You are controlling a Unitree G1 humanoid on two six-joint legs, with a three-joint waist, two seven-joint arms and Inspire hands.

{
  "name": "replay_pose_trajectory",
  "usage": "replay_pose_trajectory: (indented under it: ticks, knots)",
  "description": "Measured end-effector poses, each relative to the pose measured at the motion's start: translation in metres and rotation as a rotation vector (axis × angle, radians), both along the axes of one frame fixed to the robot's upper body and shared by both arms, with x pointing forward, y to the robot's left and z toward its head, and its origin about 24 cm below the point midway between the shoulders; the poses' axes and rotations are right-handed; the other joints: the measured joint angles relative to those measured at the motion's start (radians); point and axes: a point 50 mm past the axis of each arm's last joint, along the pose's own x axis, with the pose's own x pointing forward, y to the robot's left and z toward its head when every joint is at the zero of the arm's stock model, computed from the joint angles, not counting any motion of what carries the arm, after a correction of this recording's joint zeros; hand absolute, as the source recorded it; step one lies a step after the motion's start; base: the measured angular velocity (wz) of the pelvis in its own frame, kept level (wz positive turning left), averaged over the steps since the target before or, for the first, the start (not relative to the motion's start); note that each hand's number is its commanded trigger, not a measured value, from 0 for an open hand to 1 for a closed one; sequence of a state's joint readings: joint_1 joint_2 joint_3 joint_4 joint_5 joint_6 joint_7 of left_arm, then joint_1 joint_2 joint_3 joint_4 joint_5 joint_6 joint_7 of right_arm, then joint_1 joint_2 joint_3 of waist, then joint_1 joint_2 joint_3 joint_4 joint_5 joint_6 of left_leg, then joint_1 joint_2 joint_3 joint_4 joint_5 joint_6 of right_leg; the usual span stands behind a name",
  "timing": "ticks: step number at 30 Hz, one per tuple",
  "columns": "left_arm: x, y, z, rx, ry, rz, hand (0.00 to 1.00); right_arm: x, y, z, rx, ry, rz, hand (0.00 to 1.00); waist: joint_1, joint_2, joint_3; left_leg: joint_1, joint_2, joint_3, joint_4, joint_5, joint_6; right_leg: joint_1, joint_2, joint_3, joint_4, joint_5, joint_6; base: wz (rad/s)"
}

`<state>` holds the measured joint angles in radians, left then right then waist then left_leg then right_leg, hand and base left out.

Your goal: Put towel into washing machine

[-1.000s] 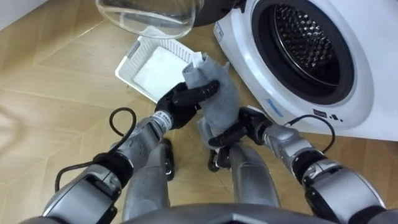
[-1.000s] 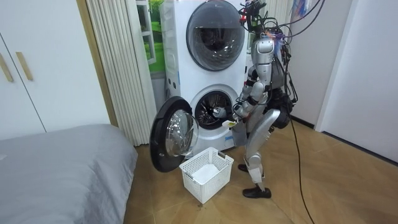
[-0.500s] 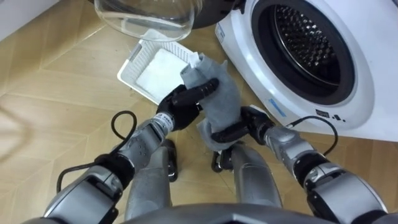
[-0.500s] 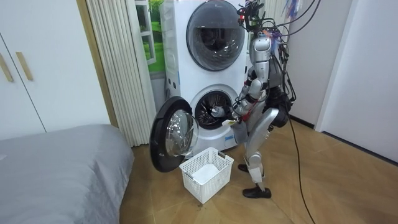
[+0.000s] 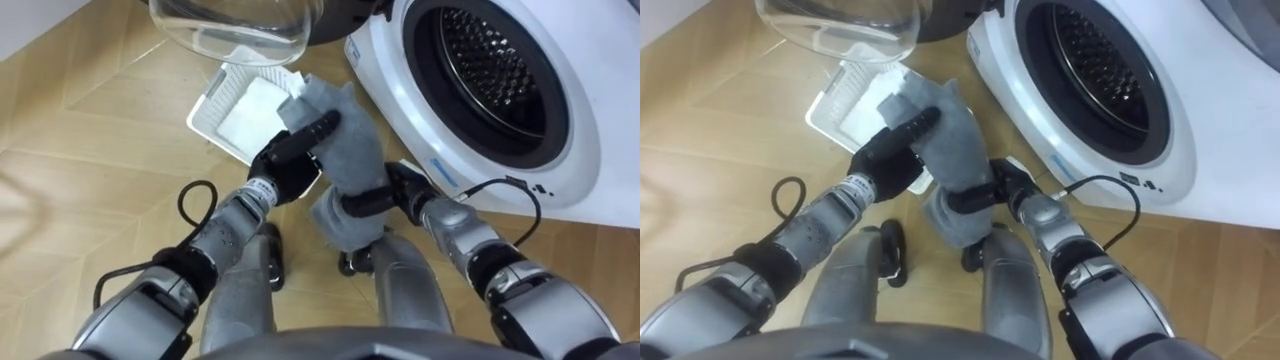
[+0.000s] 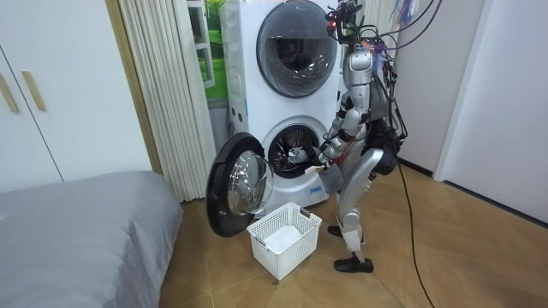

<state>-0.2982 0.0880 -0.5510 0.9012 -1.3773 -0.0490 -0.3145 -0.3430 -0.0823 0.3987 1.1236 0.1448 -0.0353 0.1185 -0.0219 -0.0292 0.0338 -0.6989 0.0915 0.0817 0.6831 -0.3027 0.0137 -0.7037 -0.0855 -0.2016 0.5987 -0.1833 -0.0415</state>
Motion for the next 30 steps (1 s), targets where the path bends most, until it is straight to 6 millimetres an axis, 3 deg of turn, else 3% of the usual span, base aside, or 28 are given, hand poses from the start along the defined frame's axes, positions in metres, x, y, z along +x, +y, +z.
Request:
replay_pose_trajectory:
  ticks: [4,9,13,18,21,27,30]
  knots:
    - [0.000,-0.001,0.000,-0.026,0.008,0.026,0.00,-0.002,-0.003,-0.002,0.026,0.017,-0.063,1.00,0.011,-0.006,0.0045,0.005,-0.001,-0.001,-0.019,0.003,-0.003,0.004,0.001,-0.004,-0.009,0.000,-0.001,0.01]
    - [0.001,0.001,0.000,-0.067,0.022,0.080,0.00,-0.006,-0.016,-0.006,0.096,0.064,-0.246,1.00,0.059,-0.003,0.0158,0.009,-0.011,-0.005,-0.032,0.005,-0.005,0.005,0.000,-0.011,-0.014,0.000,-0.001,0.01]
    - [-0.004,0.024,-0.007,-0.060,0.075,0.196,0.00,-0.011,-0.036,-0.009,0.203,0.117,-0.503,1.00,0.090,-0.002,0.0168,0.003,-0.018,-0.004,-0.036,0.005,-0.006,-0.003,-0.003,-0.017,-0.011,-0.004,-0.001,0.02]
    - [-0.028,0.058,-0.030,0.066,0.231,0.287,0.00,-0.010,-0.073,-0.003,0.300,0.111,-0.821,1.00,0.092,-0.004,0.0170,-0.006,-0.035,-0.002,-0.042,0.009,0.001,-0.019,-0.020,-0.016,0.007,-0.012,0.008,0.06]
    - [-0.037,0.059,-0.037,0.137,0.288,0.252,0.00,-0.008,-0.084,0.000,0.342,0.112,-0.931,1.00,0.088,-0.005,0.0174,-0.008,-0.038,-0.002,-0.042,0.011,0.004,-0.020,-0.025,-0.019,0.009,-0.013,0.009,0.05]
    - [-0.039,0.047,-0.040,0.203,0.307,0.174,0.00,-0.002,-0.086,0.004,0.402,0.115,-1.010,1.00,0.081,-0.010,0.0195,-0.008,-0.048,-0.003,-0.040,0.015,0.009,-0.021,-0.035,-0.018,0.009,-0.013,0.010,0.01]
    - [-0.037,0.047,-0.038,0.219,0.299,0.165,0.00,0.003,-0.083,0.007,0.470,0.128,-1.055,1.00,0.082,-0.025,0.0239,-0.011,-0.053,0.005,-0.037,0.016,0.011,-0.038,-0.038,0.004,0.025,-0.015,0.013,-0.06]
